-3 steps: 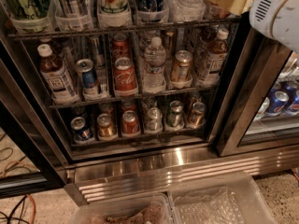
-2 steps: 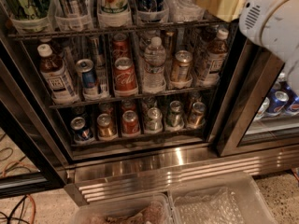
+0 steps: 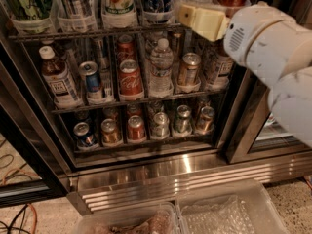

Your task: Pick water bottle from top shelf of fridge

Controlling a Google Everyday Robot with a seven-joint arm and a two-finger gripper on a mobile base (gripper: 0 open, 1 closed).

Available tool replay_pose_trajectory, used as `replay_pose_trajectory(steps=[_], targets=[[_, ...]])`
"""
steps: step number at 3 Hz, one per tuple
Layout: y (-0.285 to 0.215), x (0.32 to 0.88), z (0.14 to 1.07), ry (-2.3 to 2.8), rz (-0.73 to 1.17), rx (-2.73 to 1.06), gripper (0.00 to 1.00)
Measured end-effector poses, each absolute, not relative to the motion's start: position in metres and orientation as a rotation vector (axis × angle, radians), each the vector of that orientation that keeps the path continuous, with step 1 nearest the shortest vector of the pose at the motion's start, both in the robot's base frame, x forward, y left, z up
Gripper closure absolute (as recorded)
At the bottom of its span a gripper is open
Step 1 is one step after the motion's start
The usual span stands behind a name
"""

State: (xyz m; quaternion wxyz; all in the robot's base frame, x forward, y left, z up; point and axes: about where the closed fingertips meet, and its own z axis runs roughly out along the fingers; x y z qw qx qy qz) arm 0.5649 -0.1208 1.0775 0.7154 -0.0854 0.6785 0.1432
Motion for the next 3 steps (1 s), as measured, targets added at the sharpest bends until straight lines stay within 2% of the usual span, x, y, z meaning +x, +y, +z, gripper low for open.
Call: replay_pose_trajectory(steps=[2,3], targets=[[-0.083,0.568,1.055,1.465,0.365,-0.242,0.00],[-0.074,0.572,1.046,1.448,0.356,-0.270,0.17]])
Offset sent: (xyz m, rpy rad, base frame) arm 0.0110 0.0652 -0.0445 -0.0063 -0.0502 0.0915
